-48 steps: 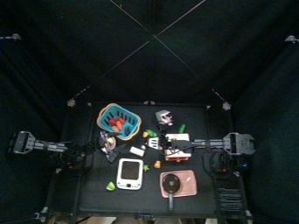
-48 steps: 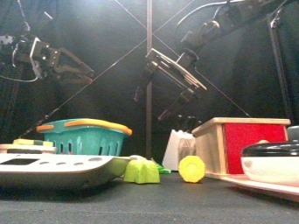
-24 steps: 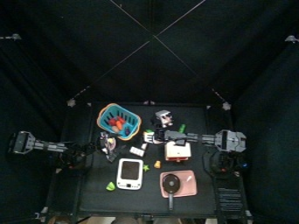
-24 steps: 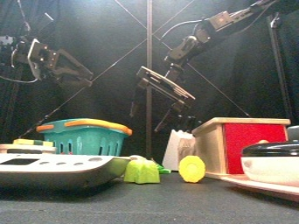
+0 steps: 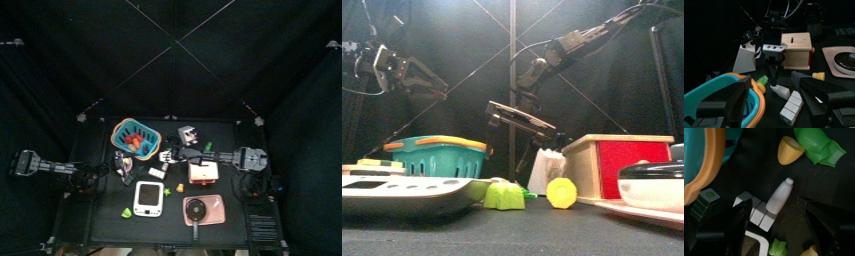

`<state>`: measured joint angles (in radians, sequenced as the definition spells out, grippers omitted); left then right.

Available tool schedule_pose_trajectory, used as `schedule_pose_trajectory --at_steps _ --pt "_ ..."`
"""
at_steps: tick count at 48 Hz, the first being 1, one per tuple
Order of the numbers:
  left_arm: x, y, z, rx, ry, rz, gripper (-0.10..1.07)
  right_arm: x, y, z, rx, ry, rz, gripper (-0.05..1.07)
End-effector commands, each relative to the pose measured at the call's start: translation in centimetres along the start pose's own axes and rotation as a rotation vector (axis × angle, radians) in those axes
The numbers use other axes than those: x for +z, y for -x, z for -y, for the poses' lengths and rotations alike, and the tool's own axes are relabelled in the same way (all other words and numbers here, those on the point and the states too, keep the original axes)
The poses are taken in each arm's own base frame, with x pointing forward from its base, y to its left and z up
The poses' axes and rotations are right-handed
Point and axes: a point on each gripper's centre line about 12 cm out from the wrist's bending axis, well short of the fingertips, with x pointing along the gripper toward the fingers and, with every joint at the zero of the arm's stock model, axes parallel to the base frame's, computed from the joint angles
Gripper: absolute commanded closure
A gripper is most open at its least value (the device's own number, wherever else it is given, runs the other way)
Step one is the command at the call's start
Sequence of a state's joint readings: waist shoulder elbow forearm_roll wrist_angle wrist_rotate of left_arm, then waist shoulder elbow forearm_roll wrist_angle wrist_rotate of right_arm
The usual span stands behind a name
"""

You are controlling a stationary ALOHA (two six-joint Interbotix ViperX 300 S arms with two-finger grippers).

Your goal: Grab detergent

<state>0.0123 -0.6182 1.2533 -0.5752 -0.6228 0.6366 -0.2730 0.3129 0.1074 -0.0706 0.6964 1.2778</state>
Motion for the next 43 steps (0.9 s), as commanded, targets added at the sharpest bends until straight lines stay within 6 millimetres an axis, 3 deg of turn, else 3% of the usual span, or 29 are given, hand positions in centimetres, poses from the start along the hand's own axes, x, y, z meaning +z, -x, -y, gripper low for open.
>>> schedule_pose_trajectory --at_steps 1,21,43 --pt "0.6 -0.2 0.0 0.004 0.004 0.016 0.00 1.0 0.8 -0.5 0.020 -0.014 0.015 0.02" --pt "0.1 -0.1 -0.1 0.007 -0.001 0.005 0.00 1.5 -1.7 0.8 -0.038 -0.041 -0.007 0.03" --pt "0.1 0.0 -0.1 0.008 -0.001 0.004 0.00 0.8 -2.8 0.9 -0.055 -0.046 -0.028 0.16"
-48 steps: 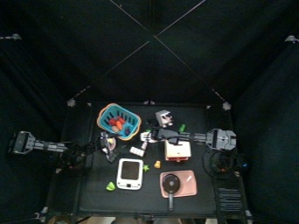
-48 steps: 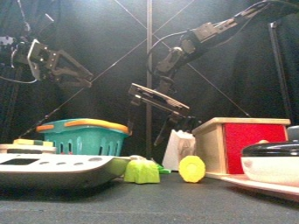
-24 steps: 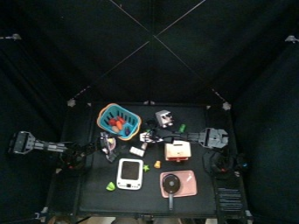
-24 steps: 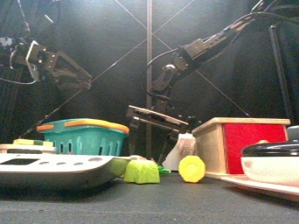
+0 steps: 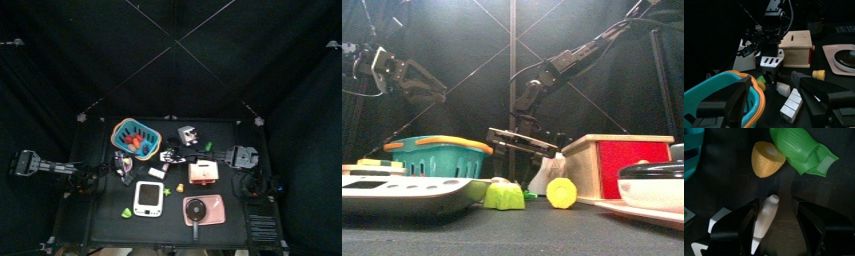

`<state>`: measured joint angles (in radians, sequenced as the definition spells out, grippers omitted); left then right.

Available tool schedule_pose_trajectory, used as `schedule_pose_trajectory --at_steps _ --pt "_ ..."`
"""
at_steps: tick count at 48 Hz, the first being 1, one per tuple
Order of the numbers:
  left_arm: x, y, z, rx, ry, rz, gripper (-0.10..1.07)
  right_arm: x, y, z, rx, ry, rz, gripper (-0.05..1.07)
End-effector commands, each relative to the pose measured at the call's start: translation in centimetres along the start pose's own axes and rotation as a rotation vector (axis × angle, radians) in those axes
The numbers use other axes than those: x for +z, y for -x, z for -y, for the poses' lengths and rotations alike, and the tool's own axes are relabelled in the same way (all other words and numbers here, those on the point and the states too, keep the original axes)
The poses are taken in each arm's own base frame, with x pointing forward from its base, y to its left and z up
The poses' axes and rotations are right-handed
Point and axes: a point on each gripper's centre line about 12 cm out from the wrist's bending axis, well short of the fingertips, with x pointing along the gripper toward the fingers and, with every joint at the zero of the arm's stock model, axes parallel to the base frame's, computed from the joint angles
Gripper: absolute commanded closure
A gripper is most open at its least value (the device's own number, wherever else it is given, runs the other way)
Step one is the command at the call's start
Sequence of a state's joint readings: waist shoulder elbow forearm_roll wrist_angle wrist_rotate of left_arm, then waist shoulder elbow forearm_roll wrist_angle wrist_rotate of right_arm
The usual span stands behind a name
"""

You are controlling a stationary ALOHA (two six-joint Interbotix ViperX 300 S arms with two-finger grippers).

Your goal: Grab detergent

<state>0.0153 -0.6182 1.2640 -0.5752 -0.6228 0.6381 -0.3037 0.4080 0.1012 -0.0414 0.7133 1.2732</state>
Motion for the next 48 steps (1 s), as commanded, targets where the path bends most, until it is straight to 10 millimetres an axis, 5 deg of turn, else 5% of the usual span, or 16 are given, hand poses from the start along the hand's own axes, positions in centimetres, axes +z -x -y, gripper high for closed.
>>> schedule_pose_trajectory --at_steps 1,33,48 --pt "0.48 -0.19 -0.12 0.008 0.004 0.014 0.00 0.43 1.47 -1.03 0.044 -0.005 0.012 0.16" --pt "0.43 -0.19 -0.08 0.005 0.004 0.009 0.00 -0.28 1.54 -1.67 0.085 -0.074 -0.043 0.17" --pt "0.35 -0.19 -0.02 0.000 0.004 0.003 0.00 -0.30 1.51 -1.55 0.078 -0.070 -0.044 0.37"
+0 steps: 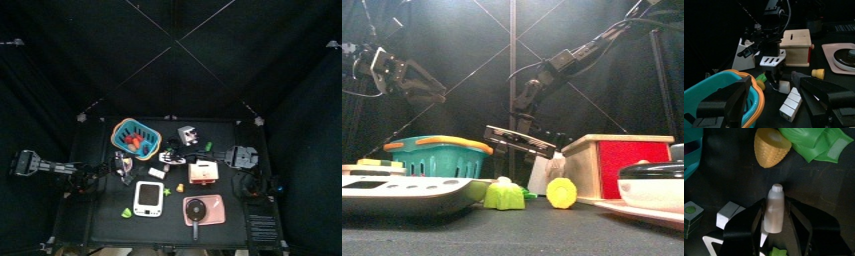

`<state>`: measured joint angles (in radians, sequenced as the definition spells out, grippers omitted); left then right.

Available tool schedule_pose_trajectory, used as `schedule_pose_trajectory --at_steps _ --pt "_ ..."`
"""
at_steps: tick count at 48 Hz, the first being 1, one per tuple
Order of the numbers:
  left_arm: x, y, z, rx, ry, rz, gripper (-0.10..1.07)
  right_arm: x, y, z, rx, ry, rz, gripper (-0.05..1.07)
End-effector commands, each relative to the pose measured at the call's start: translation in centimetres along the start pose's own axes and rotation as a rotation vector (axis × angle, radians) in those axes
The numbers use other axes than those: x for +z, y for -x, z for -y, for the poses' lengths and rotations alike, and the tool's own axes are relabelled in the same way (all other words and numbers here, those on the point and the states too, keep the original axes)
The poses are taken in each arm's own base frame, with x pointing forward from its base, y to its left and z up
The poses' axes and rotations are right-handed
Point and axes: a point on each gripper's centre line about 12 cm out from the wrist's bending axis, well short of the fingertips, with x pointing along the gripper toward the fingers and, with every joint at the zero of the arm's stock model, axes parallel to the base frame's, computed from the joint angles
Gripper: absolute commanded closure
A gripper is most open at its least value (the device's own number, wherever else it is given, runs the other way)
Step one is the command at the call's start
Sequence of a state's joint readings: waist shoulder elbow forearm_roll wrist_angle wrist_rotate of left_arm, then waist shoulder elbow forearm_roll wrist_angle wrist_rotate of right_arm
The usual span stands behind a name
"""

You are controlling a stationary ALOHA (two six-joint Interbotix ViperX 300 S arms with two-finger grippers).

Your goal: Grab detergent

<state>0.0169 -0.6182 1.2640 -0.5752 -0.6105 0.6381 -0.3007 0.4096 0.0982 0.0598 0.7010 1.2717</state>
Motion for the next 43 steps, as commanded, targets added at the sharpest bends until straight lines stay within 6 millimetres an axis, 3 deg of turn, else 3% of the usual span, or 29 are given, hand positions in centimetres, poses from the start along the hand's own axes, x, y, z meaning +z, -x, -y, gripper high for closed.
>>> schedule_pose_trajectory --at_steps 1,18,43 --pt "0.5 -0.2 -0.1 0.006 0.004 0.013 0.00 0.3 1.4 -1.0 0.042 0.006 0.016 0.38" --pt "0.5 -0.2 -0.1 0.006 0.004 0.013 0.00 1.0 4.1 -1.1 -0.027 0.130 0.112 0.43" --pt "0.3 -0.1 -0.1 0.006 0.005 0.008 0.00 0.7 4.7 -0.9 -0.047 0.180 0.120 0.43"
